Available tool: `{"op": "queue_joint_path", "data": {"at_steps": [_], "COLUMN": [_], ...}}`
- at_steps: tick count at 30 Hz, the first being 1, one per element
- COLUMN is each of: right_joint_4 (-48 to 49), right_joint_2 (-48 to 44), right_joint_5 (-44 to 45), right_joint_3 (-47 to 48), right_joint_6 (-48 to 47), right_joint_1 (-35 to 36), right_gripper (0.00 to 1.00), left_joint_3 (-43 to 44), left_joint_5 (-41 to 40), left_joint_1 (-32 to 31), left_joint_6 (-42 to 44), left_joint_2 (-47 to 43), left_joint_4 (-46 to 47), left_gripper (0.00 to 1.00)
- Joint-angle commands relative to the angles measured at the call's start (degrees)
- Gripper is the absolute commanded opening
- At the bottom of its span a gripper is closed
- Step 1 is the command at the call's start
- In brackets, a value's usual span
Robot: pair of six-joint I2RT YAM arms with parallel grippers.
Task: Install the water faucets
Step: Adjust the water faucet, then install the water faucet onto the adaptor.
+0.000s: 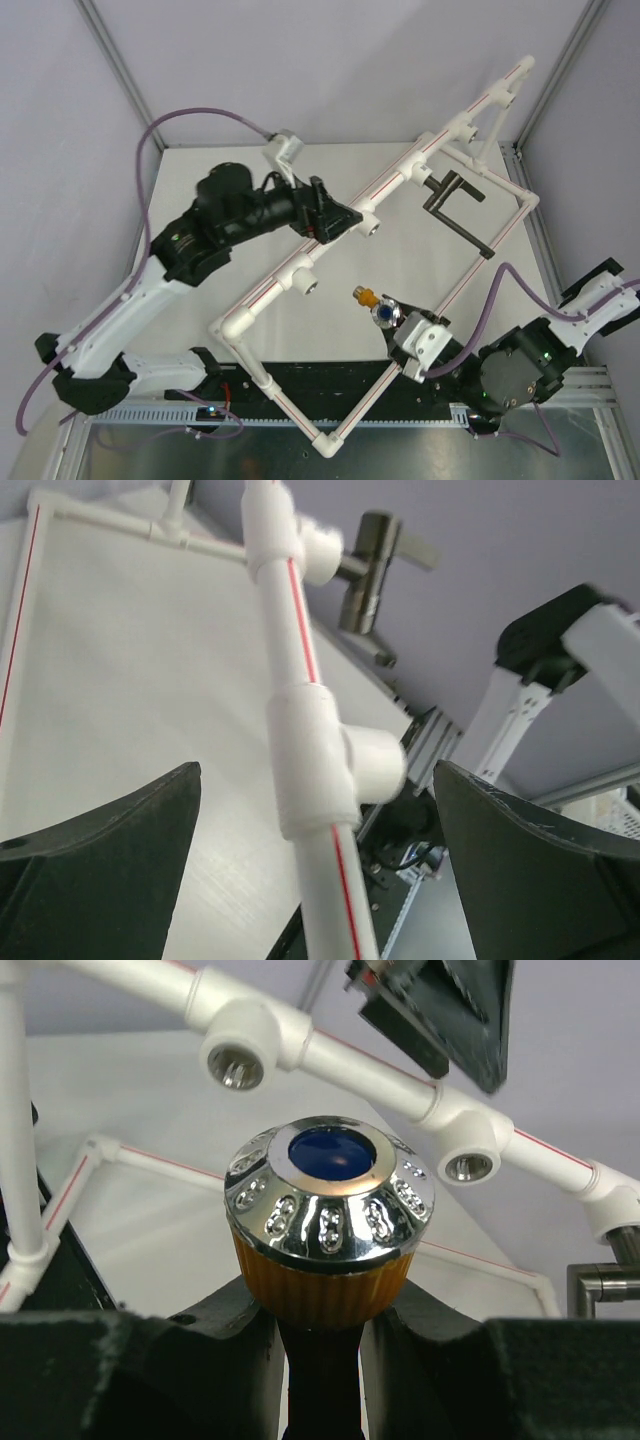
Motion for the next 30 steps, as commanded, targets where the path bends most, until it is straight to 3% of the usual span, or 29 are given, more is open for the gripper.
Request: {"op": "queue_joint_path", "data": {"at_steps": [1, 11, 15, 30], "right_joint_4": [-1.75, -12.23, -15.03, -11.98], "right_joint_2": [-0.62, 0.89, 1.33, 3.44], "right_joint_5": [11.44, 13.31, 14.29, 11.79], "right_joint_3": [-0.19, -0.59, -0.59, -0.6], "right_joint_6": [1.95, 16.39, 20.59, 19.22], "right_joint_1": [4.82, 8.99, 9.61, 9.72], "right_gripper": [0.0, 0.0, 0.0, 0.0], "left_joint_3": [3.23, 17.36, 19.26, 24.19], "left_joint_5": [-0.85, 1.67, 2.55, 6.61], "left_joint_1": [-0.79, -1.69, -1.68, -1.77], "left_joint_6": [4.83, 6.49, 6.89, 8.21], "left_joint_2": [5.15, 19.49, 22.2, 31.1], "left_joint_4": [-2.11, -2.66, -3.3, -3.4], "left_gripper": [1.0, 1.0, 0.97, 0.86]}}
